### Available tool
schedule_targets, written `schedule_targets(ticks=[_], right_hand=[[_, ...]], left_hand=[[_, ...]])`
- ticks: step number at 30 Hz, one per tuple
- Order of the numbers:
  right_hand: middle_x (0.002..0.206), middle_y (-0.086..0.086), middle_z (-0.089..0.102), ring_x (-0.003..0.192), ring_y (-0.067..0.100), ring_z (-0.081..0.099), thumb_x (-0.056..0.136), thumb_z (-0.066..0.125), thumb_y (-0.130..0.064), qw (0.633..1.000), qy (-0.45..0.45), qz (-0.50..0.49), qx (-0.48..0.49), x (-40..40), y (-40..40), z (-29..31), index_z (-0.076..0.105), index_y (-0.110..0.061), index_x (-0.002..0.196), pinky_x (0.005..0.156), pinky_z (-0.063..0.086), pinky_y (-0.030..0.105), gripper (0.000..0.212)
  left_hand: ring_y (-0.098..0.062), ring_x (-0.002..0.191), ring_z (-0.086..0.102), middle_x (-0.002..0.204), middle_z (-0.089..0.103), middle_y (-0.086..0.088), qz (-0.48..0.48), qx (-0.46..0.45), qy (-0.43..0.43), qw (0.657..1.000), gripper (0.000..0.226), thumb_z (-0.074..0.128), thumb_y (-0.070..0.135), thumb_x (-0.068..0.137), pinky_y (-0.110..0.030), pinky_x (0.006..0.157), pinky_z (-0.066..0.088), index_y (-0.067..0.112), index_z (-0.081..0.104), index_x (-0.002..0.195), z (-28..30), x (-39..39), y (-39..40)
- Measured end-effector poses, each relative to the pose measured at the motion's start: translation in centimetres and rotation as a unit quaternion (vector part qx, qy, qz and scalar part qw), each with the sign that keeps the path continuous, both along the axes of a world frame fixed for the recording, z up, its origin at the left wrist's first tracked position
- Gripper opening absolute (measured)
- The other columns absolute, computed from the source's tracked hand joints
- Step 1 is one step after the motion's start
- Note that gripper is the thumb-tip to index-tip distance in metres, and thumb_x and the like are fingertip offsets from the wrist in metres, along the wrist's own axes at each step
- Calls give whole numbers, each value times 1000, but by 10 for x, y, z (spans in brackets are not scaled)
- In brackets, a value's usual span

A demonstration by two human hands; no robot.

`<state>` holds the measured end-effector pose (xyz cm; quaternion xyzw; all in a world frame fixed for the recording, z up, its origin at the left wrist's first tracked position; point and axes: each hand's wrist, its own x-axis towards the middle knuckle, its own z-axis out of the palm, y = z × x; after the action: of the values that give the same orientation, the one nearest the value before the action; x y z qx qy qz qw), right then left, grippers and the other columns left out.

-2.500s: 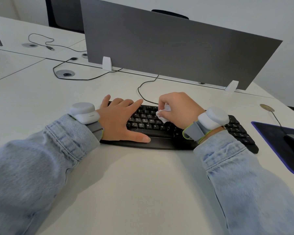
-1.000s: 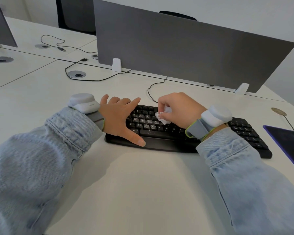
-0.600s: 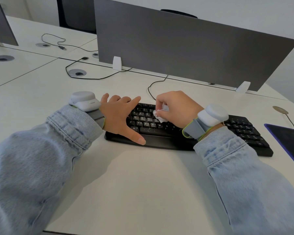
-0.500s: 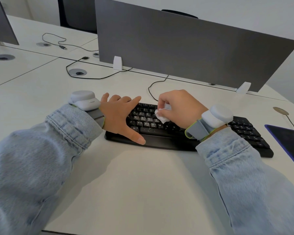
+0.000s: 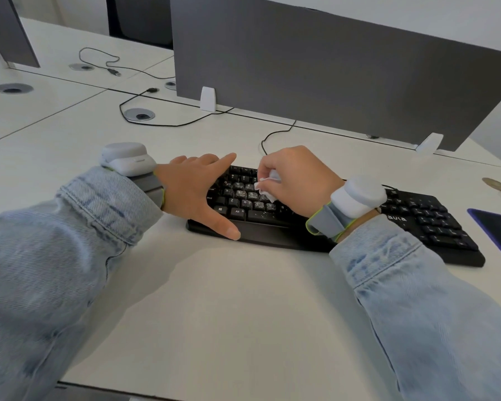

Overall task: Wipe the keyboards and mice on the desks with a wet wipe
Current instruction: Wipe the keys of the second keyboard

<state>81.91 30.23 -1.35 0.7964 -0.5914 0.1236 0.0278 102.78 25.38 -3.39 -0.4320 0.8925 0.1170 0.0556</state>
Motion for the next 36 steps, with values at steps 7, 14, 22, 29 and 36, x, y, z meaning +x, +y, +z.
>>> schedule_targets(ticks=[7, 14, 22, 29, 36], right_hand=[[93, -3, 60, 93, 17, 54, 93, 58, -30, 999, 25, -24, -12, -2, 0, 4, 68, -17, 94, 73, 38, 27, 16], [78, -13, 55, 79, 9, 50, 90, 61, -32, 997, -69, 19, 1, 14, 0, 0, 65, -21, 90, 61, 33, 14, 11], [87, -4, 60, 86, 14, 52, 89, 62, -30, 999, -38, -2, 10, 4, 1, 4, 67, -21, 92, 66, 33, 25, 10], [90, -3, 56, 87, 16, 49, 90, 61, -35, 999, -36, -16, -2, 10, -3, -2, 65, -26, 90, 74, 39, 32, 10], [85, -8, 56, 88, 14, 50, 91, 59, -33, 999, -34, -12, 8, 16, -1, -1, 66, -25, 92, 78, 40, 32, 10]], left_hand=[[-25, 144, 28, 158, 23, 5, 2, -1, 16, 1000, 159, 43, 102, 28, -40, 121, 20, 31, -14, 158, -1, -1, 2], [-26, 141, 31, 153, 30, 3, 1, -9, 22, 1000, 159, 44, 104, 28, -42, 119, 25, 31, -11, 158, -1, -2, 2], [-26, 140, 33, 153, 31, 2, 4, -19, 20, 1000, 159, 43, 103, 28, -40, 118, 26, 30, -9, 159, -2, -3, 3], [-25, 138, 36, 152, 33, 3, 4, -31, 26, 999, 159, 40, 104, 27, -38, 117, 27, 29, -7, 159, -4, -3, 4], [-25, 139, 33, 151, 32, 2, 2, -17, 19, 1000, 156, 43, 102, 30, -40, 118, 26, 31, -9, 159, -2, -4, 4]])
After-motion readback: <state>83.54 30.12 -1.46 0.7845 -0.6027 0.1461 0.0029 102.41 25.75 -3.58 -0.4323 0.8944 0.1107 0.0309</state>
